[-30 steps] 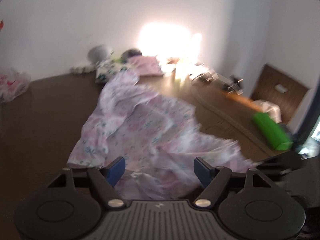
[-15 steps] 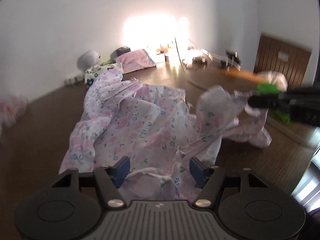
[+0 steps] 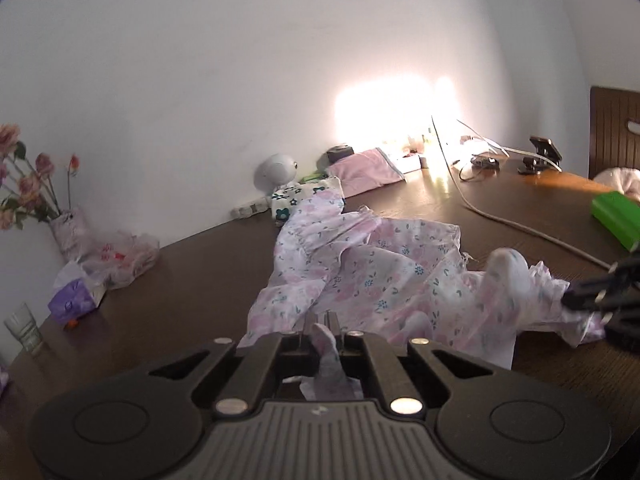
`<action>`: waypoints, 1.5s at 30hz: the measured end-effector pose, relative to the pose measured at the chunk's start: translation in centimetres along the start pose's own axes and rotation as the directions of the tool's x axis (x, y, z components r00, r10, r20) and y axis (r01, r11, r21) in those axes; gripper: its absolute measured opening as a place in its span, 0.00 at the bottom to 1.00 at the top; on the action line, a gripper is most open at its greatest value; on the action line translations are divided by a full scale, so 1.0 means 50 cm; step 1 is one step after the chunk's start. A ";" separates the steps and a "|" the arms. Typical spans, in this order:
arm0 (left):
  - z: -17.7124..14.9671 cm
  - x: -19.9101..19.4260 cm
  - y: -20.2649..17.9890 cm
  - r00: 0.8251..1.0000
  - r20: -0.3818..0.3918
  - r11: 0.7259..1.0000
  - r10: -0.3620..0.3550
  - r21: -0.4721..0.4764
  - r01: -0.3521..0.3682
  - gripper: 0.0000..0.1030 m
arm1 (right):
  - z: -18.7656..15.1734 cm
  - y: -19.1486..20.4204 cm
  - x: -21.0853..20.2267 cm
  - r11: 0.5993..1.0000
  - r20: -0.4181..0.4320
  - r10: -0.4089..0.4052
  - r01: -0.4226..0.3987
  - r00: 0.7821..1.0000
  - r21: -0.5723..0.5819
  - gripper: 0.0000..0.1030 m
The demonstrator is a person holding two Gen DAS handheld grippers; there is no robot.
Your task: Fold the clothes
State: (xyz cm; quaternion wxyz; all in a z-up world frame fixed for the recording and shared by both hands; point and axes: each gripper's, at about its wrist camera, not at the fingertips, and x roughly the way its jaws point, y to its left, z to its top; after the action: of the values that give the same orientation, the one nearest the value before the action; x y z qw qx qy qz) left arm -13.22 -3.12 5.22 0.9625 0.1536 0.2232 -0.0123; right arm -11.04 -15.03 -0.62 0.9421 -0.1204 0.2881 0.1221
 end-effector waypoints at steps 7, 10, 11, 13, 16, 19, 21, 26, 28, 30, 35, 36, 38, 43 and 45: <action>-0.002 -0.015 0.002 0.969 -0.046 0.970 -0.242 -0.017 0.241 0.28 | 0.000 -0.001 -0.021 1.000 0.028 0.000 0.000 1.000 -0.006 0.31; 0.002 -0.011 -0.018 0.961 -0.072 0.963 -0.265 0.035 0.268 0.44 | 0.002 -0.002 -0.021 1.000 0.023 -0.003 0.004 1.000 -0.013 0.31; 0.003 -0.009 -0.021 0.958 -0.082 0.959 -0.276 0.040 0.280 0.44 | 0.003 -0.002 -0.021 1.000 0.020 -0.004 0.005 1.000 -0.017 0.31; 0.004 -0.008 -0.024 0.944 -0.122 0.949 -0.307 0.039 0.314 0.44 | 0.003 -0.002 -0.019 1.000 0.012 -0.001 0.001 1.000 -0.018 0.31; -0.001 0.004 -0.044 0.937 -0.166 0.945 -0.309 0.053 0.321 0.49 | 0.003 0.001 -0.011 1.000 0.001 0.006 -0.006 1.000 -0.019 0.31; -0.019 0.029 -0.070 0.942 -0.224 0.957 -0.250 0.091 0.276 0.48 | 0.001 0.003 -0.006 1.000 -0.014 0.014 -0.014 1.000 -0.026 0.29; -0.031 0.043 -0.077 0.942 -0.250 0.961 -0.223 0.108 0.256 0.25 | -0.001 0.000 -0.006 0.999 -0.019 0.016 -0.016 1.000 -0.027 0.21; -0.039 0.016 -0.027 0.949 -0.193 0.962 -0.249 0.066 0.266 0.00 | -0.006 -0.009 -0.024 0.999 -0.004 0.034 -0.034 0.999 -0.042 0.03; -0.039 -0.009 -0.002 0.948 -0.176 0.959 -0.265 0.054 0.278 0.00 | -0.010 -0.014 -0.050 0.996 0.021 0.062 -0.061 0.998 -0.071 0.03; -0.045 -0.036 0.020 0.942 -0.174 0.954 -0.286 0.040 0.298 0.00 | -0.019 -0.019 -0.069 0.993 0.013 0.068 -0.067 0.998 -0.097 0.03; -0.080 -0.082 0.029 0.937 -0.159 0.946 -0.310 0.044 0.320 0.00 | -0.043 0.006 -0.074 0.987 -0.018 0.031 -0.034 0.999 -0.160 0.04; -0.086 -0.085 0.025 0.938 -0.158 0.946 -0.308 0.054 0.319 0.00 | -0.045 0.013 -0.076 0.984 -0.013 0.020 -0.022 1.000 -0.175 0.04; -0.096 -0.092 0.015 0.937 -0.154 0.941 -0.313 0.081 0.328 0.02 | -0.049 0.027 -0.079 0.979 -0.003 -0.001 0.000 1.000 -0.204 0.09; -0.103 -0.089 -0.012 0.950 -0.134 0.939 -0.281 0.164 0.301 0.34 | -0.051 0.041 -0.082 0.964 0.036 -0.008 0.017 0.999 -0.266 0.33; -0.100 -0.080 -0.023 0.956 -0.127 0.941 -0.264 0.185 0.284 0.37 | -0.053 0.049 -0.078 0.953 0.045 -0.002 0.015 0.999 -0.303 0.33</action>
State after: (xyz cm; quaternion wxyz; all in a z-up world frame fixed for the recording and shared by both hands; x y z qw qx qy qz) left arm -19.03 -2.86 2.34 0.9185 0.2179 0.2880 -0.1610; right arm -16.29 -14.12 -0.89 0.9192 -0.2619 0.2445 0.1635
